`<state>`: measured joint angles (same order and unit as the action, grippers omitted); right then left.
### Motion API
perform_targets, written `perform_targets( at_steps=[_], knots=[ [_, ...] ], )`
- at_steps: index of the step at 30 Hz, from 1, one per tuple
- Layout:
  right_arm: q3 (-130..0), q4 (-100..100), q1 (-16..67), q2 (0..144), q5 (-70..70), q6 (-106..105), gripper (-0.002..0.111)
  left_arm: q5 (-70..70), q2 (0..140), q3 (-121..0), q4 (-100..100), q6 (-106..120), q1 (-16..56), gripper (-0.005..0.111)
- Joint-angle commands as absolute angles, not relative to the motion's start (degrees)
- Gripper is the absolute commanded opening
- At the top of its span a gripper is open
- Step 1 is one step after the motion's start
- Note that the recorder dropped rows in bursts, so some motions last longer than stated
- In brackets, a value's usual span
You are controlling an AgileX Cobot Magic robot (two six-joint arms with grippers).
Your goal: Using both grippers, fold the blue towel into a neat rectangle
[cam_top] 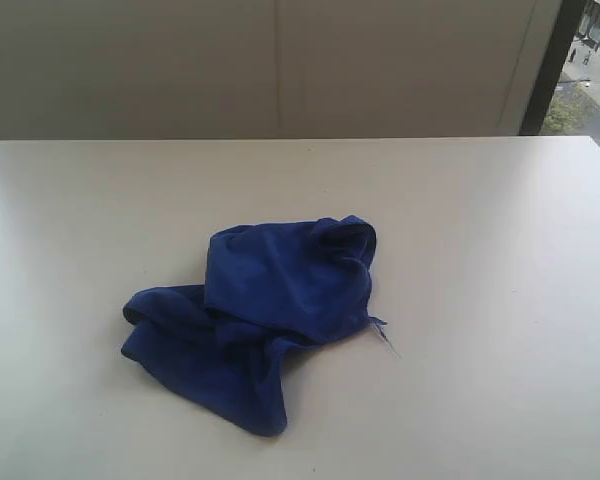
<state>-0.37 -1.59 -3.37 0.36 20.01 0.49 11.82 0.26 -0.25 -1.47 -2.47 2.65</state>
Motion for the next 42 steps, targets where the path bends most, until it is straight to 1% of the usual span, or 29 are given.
perform_targets(
  at_steps=[1, 13, 18, 22, 27, 30, 32, 35, 37, 42],
  knots=[
    [0.0, -1.7, -3.2, 0.0, 19.9, 0.0, 0.0, 10.6, 0.0, 0.0, -1.4, -2.7, 2.5, 0.0],
    [0.0, -1.7, -3.2, 0.0, 19.9, 0.0, 0.0, 10.5, 0.0, 0.0, -1.4, -2.6, 2.5, 0.0],
    [0.0, -1.7, -3.2, 0.0, 19.9, 0.0, 0.0, 7.5, 0.0, 0.0, -2.3, -3.8, 2.5, 0.0],
    [0.0, -1.7, -3.2, 0.0, 19.9, 0.0, 0.0, -1.9, 0.0, 0.0, -5.3, -6.7, 2.5, 0.0],
    [0.0, -1.7, -3.2, 0.0, 19.9, 0.0, 0.0, -22.1, 0.0, 0.0, -5.7, -15.4, 2.5, 0.0],
    [0.0, -1.7, -3.2, 0.0, 19.9, 0.0, 0.0, -30.5, 0.0, 0.0, -4.7, -17.0, 2.5, 0.0],
    [0.0, -1.7, -3.2, 0.0, 19.9, 0.0, 0.0, -29.8, 0.2, -1.4, -2.9, -17.4, 2.5, 0.0],
    [0.0, -1.7, -3.2, 0.0, 19.9, 0.0, 0.0, -24.8, 3.4, -5.6, 3.5, -21.2, 2.5, 0.0],
    [0.0, -1.7, -3.2, 0.0, 19.9, 0.0, 0.0, -19.1, 6.5, -9.2, 11.4, -25.5, 2.5, 0.0],
    [0.0, -1.7, -3.2, 0.0, 19.9, 0.0, 0.0, -5.1, 16.3, -17.8, 40.7, -43.3, 2.5, 0.0]
  ],
)
